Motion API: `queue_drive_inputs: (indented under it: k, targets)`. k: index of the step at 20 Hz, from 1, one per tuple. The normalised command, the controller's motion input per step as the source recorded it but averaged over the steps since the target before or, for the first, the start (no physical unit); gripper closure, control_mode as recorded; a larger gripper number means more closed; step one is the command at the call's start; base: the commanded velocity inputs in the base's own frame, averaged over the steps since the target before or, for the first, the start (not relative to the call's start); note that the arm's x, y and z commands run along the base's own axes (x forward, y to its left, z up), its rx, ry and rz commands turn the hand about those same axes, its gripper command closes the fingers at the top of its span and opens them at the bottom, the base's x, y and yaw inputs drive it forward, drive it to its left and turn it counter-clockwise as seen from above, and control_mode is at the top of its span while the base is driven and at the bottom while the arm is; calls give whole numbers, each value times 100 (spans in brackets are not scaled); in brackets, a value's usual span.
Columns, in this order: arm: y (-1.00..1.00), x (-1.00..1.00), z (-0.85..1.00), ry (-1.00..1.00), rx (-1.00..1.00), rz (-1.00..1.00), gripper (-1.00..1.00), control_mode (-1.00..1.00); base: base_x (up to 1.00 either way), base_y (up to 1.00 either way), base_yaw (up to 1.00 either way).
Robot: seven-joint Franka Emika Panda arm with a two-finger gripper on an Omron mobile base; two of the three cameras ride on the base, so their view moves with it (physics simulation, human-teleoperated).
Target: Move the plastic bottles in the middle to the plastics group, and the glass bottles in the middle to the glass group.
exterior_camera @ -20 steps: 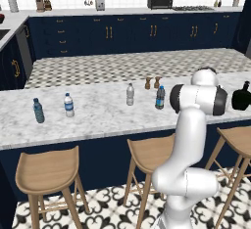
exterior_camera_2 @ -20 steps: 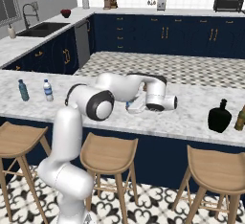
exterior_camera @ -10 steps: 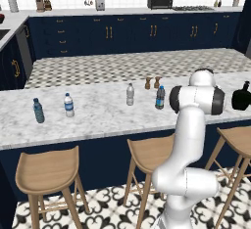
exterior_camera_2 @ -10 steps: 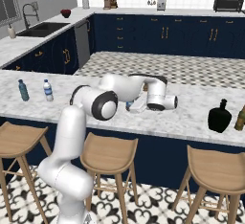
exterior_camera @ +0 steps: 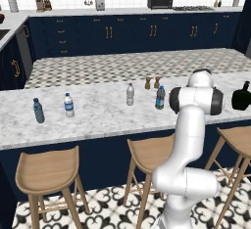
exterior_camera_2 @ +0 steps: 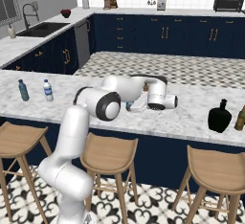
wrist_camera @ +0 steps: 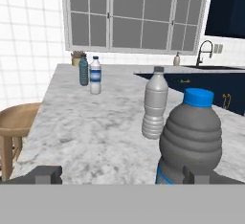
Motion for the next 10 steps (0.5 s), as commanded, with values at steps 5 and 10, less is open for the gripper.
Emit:
queue_drive_inputs:
  k: [5, 10]
  targets:
    - [0, 17, -8, 0, -3, 0, -100, -100, 0, 0, 0]
    - [0, 17, -7, 0, -3, 0, -100, -100, 0, 0, 0]
